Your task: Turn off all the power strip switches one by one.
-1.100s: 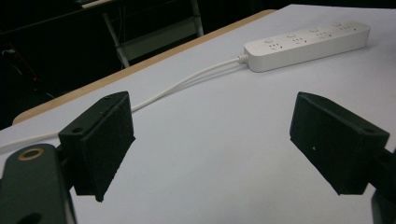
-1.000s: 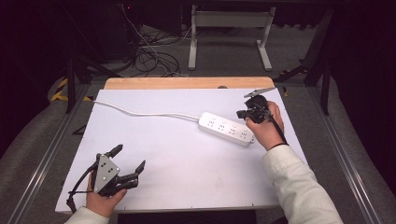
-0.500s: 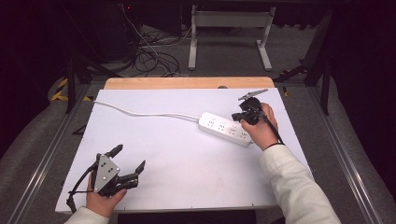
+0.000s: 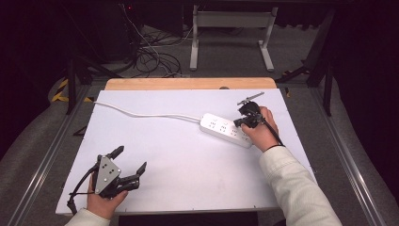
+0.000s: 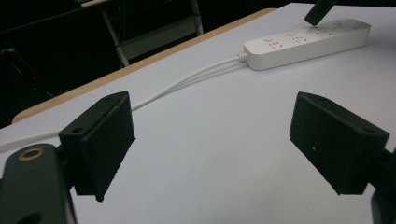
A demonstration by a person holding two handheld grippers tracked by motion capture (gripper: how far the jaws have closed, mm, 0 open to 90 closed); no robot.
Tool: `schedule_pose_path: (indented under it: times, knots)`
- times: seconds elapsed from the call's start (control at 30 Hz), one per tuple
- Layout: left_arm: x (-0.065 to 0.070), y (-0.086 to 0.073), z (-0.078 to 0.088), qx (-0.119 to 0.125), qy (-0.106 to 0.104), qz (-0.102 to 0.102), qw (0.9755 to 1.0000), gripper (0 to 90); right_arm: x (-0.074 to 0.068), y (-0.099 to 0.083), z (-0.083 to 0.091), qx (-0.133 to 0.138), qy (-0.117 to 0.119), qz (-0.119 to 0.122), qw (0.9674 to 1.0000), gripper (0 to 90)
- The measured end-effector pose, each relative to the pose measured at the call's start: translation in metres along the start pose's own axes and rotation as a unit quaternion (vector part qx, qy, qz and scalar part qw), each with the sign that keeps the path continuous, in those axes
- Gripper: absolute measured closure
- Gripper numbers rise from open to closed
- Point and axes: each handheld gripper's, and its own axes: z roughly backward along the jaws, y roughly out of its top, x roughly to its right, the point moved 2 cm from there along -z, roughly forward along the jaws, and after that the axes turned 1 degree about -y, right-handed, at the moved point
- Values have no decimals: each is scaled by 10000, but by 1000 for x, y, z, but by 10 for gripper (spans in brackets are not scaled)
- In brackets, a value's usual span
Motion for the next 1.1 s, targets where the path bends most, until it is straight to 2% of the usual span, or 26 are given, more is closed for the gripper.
schedule_pose_path:
  times: [0.43, 0.57, 0.83, 0.97, 1.1]
  knots:
    - [1, 0, 1, -3, -1, 12, 10000, 148, -2, -2, -5, -31, -74, 45, 10000, 900]
    - [1, 0, 0, 2, 8, 0, 10000, 148, -5, -2, -5, -41, -162, 58, 9998, 900]
    - [1, 0, 1, -5, -5, -4, 10000, 148, -2, -4, -5, 20, 15, -255, 9997, 900]
    - [1, 0, 0, -4, -5, 0, 10000, 148, -2, -4, -5, 28, 19, -288, 9996, 900]
    - [1, 0, 1, -6, -21, -2, 10000, 148, 0, -5, -6, 54, 109, -456, 9989, 900]
